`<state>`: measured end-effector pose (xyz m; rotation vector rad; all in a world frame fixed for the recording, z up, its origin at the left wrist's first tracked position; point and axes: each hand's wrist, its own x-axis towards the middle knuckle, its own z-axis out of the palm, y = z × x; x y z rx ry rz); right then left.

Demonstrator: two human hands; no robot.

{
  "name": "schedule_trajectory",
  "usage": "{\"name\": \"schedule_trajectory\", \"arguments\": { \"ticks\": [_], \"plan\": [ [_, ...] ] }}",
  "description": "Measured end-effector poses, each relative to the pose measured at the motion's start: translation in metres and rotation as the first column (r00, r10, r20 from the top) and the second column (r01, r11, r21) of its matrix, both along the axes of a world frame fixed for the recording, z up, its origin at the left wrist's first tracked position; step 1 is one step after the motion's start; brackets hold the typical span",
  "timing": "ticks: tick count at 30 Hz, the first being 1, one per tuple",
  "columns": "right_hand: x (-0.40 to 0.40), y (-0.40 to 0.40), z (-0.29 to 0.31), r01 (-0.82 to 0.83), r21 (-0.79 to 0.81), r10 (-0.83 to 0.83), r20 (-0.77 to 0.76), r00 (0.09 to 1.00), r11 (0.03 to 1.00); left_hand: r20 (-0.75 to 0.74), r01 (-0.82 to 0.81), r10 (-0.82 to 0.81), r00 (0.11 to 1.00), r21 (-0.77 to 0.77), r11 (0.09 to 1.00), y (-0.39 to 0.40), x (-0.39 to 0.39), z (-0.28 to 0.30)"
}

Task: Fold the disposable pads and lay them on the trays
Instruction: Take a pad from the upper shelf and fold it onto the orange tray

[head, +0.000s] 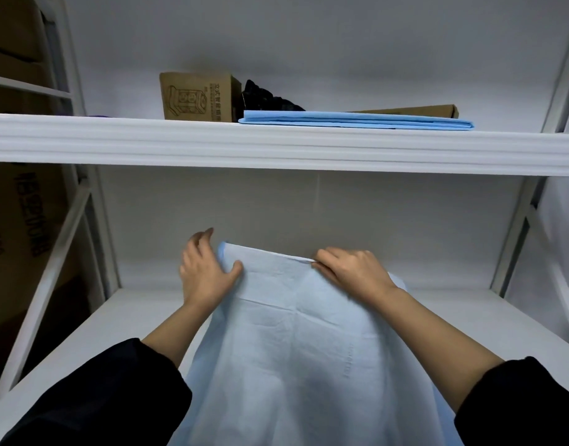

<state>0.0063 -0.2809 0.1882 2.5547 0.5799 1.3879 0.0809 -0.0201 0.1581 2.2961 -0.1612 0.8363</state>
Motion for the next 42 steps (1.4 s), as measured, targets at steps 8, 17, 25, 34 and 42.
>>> {"name": "schedule_trajectory", "arguments": {
  "ticks": [8,17,25,34,42],
  "plan": [
    [-0.002,-0.007,-0.003,-0.047,-0.011,0.047,0.060,0.997,0.999,-0.157,0.107,-0.144,0.977,-0.219,0.970,0.007,0.003,-0.006],
    [-0.003,-0.007,-0.007,-0.061,-0.017,0.063,0.115,0.991,0.998,-0.054,0.099,-0.110,0.992,-0.170,0.980,0.009,0.001,0.014],
    [-0.004,-0.009,-0.010,-0.069,-0.009,0.070,0.154,0.986,0.998,0.046,-0.003,0.001,0.999,0.049,0.999,0.016,0.005,0.017],
    [-0.008,-0.015,-0.011,-0.077,-0.024,0.080,0.133,0.988,0.997,-0.189,0.154,-0.308,0.933,-0.561,0.813,0.025,0.021,0.024],
    [-0.012,-0.016,-0.011,-0.070,-0.033,0.074,0.120,0.990,0.997,-0.326,0.005,-0.392,0.860,-0.764,0.646,0.031,0.019,0.024]
  ]
}}
